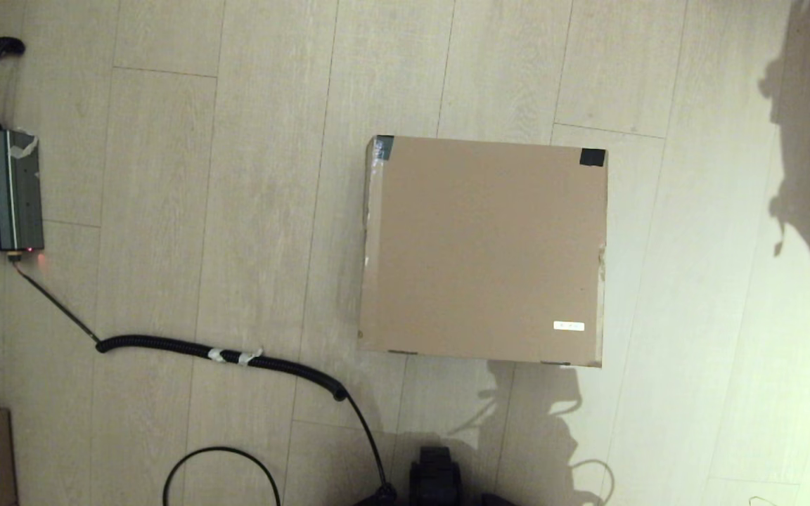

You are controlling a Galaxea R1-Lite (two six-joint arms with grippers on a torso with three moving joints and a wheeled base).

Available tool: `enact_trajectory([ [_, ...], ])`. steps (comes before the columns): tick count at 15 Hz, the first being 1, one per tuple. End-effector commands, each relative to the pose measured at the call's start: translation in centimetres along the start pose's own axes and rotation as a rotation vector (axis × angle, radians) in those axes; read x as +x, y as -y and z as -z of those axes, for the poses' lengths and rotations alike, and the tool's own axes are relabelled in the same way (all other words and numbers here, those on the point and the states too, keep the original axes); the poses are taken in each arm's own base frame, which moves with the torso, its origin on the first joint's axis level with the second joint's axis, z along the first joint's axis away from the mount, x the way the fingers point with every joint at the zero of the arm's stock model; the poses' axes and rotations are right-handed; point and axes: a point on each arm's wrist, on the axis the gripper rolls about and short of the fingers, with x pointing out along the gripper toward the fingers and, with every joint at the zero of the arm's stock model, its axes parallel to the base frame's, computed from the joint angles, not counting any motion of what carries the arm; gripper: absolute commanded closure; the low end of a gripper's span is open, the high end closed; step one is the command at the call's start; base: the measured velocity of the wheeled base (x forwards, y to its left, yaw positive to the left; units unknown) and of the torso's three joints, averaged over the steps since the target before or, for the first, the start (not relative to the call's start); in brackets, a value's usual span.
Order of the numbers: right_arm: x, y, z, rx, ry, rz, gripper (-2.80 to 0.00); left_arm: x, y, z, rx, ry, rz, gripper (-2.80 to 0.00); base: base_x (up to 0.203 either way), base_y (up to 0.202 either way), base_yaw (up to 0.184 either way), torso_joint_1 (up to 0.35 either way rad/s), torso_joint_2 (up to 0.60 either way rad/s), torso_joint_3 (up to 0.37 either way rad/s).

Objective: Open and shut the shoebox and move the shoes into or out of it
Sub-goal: Open the shoe box

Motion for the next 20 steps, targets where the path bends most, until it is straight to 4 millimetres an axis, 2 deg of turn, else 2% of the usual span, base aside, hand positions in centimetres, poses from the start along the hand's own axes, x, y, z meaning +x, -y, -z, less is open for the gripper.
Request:
enact_trajectory([
  [1, 0.0, 0.0, 0.0, -0.003, -0.002, -0.003, 0.0, 0.0, 0.0, 0.0, -0.009, 0.001, -0.001, 0.0, 0.0, 0.0, 0.0, 0.0, 0.0, 0.0],
  [4, 0.0, -0.1, 0.0, -0.061, 0.001, -0.033, 0.0, 0.0, 0.0, 0.0, -0.008, 0.007, -0.001, 0.0, 0.0, 0.0, 0.0, 0.0, 0.0, 0.0],
  [9, 0.0, 0.0, -0.2, 0.018, 0.014, 0.01, 0.0, 0.0, 0.0, 0.0, -0.006, 0.002, -0.002, 0.0, 0.0, 0.0, 0.0, 0.0, 0.0, 0.0],
  [10, -0.2, 0.1, -0.9, 0.009, 0.034, 0.017, 0.0, 0.0, 0.0, 0.0, 0.001, 0.005, -0.002, 0.0, 0.0, 0.0, 0.0, 0.0, 0.0, 0.0],
  [11, -0.6, 0.1, -2.4, 0.004, 0.061, 0.019, 0.0, 0.0, 0.0, 0.0, 0.003, 0.005, -0.003, 0.0, 0.0, 0.0, 0.0, 0.0, 0.0, 0.0],
  [13, -0.1, 0.1, -5.1, 0.015, 0.008, 0.017, 0.0, -0.1, 0.0, -0.4, -0.004, 0.023, -0.005, 0.0, 0.0, 0.0, 0.0, 0.0, 0.0, 0.0],
  [15, 1.9, 0.2, -8.0, 0.073, -0.096, 0.013, 0.0, -0.7, -0.2, -3.5, -0.017, 0.082, 0.019, 0.0, 0.0, 0.0, 0.0, 0.0, 0.0, 0.0],
  [17, 5.0, 0.1, -10.6, 0.163, -0.194, -0.018, 0.0, 0.1, -0.5, -7.5, -0.095, 0.05, 0.084, 0.0, 0.0, 0.0, 0.0, 0.0, 0.0, 0.0],
  [18, 7.1, 0.0, -11.6, 0.204, -0.242, -0.064, 0.0, 1.7, -0.6, -9.8, -0.167, -0.015, 0.133, 0.0, 0.0, 0.0, 0.0, 0.0, 0.0, 0.0],
  [20, 11.2, -0.3, -12.1, 0.264, -0.348, -0.165, 0.0, 6.1, -0.6, -12.8, -0.316, -0.182, 0.239, 0.0, 0.0, 0.0, 0.0, 0.0, 0.0, 0.0],
])
